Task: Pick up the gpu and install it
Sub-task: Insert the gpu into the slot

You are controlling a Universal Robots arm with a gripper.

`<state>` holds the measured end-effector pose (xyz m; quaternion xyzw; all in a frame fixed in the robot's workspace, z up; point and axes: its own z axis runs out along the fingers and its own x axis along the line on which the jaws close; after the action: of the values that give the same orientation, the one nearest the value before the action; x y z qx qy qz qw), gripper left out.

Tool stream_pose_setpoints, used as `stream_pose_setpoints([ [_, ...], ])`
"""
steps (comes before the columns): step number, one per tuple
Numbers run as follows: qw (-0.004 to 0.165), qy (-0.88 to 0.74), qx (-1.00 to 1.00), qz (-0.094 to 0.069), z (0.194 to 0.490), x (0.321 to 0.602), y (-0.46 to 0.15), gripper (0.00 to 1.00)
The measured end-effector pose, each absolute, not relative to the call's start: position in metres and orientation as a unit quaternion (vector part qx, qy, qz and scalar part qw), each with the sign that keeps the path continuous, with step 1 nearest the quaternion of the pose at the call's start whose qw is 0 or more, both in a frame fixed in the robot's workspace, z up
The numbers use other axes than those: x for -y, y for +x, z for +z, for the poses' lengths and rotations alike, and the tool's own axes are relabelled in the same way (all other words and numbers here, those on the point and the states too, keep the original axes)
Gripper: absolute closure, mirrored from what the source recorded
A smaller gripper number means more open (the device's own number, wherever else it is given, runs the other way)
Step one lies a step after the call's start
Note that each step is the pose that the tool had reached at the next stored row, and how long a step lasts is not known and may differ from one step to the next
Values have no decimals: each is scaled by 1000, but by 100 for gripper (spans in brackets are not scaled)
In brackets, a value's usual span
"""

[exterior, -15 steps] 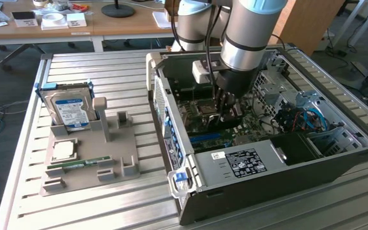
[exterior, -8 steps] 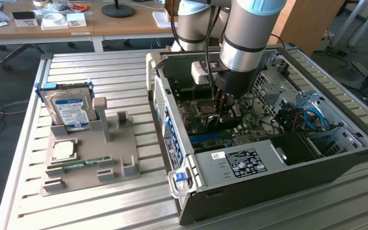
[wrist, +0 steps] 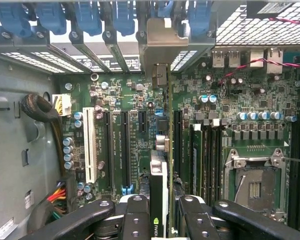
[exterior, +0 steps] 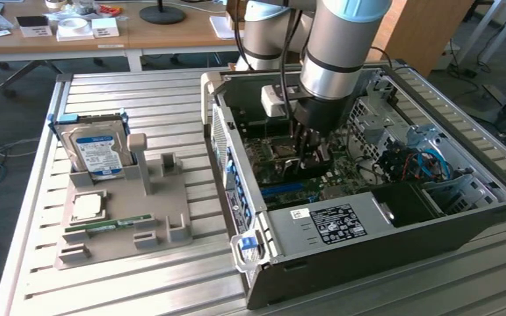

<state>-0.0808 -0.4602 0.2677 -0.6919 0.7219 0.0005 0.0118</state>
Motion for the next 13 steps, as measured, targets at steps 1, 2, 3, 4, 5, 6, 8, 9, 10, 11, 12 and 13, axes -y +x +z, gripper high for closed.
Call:
stream_pose_setpoints([
  [1, 12, -692, -722, 1, 267, 460, -81, 73],
  [2, 12, -692, -722, 1, 267, 460, -82, 73],
  [3, 12, -692, -722, 0, 267, 460, -82, 73],
  [4, 12, -692, -722, 0, 267, 460, -82, 73],
  [5, 12, -692, -722, 0, 267, 460, -83, 73],
  [6, 12, -692, -722, 1, 267, 460, -83, 73],
  [8, 12, -692, -722, 1, 267, 460, -84, 73],
  [9, 12, -692, -722, 1, 267, 460, -84, 73],
  [10, 12, -692, -722, 0, 267, 460, -85, 73],
  [11, 12, -692, -722, 1, 267, 460, -85, 73],
  [12, 12, -692, -722, 1, 267, 460, -85, 73],
  [13, 12, -692, -722, 1, 267, 460, -85, 73],
])
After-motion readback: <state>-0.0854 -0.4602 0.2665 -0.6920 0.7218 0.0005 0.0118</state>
